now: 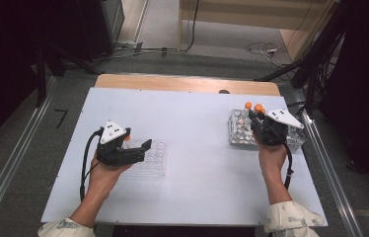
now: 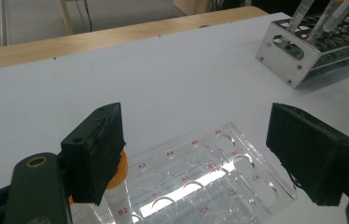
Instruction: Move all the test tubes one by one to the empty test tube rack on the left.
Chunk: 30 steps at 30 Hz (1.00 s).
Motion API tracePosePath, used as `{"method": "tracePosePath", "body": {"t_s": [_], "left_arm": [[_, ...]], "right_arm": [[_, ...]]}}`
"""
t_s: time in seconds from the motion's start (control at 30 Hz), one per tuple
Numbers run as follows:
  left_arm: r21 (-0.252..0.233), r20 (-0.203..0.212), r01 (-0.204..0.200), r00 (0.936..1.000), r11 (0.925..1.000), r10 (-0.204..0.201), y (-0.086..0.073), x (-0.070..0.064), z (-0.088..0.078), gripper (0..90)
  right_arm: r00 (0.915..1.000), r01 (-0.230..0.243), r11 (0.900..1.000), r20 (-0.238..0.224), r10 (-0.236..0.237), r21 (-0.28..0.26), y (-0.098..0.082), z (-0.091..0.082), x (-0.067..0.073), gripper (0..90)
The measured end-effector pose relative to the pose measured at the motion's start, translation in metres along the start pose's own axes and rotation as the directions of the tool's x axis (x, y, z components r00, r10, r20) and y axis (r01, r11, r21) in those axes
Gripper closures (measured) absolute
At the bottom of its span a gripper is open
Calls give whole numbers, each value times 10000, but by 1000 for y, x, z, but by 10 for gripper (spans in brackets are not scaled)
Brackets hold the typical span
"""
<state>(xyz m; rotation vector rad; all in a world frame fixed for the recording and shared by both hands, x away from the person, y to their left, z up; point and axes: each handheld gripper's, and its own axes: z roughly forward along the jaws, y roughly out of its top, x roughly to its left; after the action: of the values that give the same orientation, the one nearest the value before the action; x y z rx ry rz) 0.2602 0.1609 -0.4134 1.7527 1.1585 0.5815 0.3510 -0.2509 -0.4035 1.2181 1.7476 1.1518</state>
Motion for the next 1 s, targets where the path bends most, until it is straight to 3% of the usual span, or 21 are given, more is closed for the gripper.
{"method": "tracePosePath", "body": {"t_s": [0.27, 0.5, 1.0], "left_arm": [[8, 2, 24, 10000, 10000, -24, 0, -2, 0, 169], [-14, 92, -5, 10000, 10000, 5, 1, -4, 0, 161], [-69, 200, -97, 9998, 9999, 99, 1, -9, -1, 162]], "right_arm": [[9949, 555, 9982, -859, -536, 209, 0, -6, 22, 715], [9810, 912, 9951, -1752, -832, 380, -2, -6, 44, 715], [9541, 1411, 9885, -2740, -1212, 541, -6, -10, 75, 715]]}}
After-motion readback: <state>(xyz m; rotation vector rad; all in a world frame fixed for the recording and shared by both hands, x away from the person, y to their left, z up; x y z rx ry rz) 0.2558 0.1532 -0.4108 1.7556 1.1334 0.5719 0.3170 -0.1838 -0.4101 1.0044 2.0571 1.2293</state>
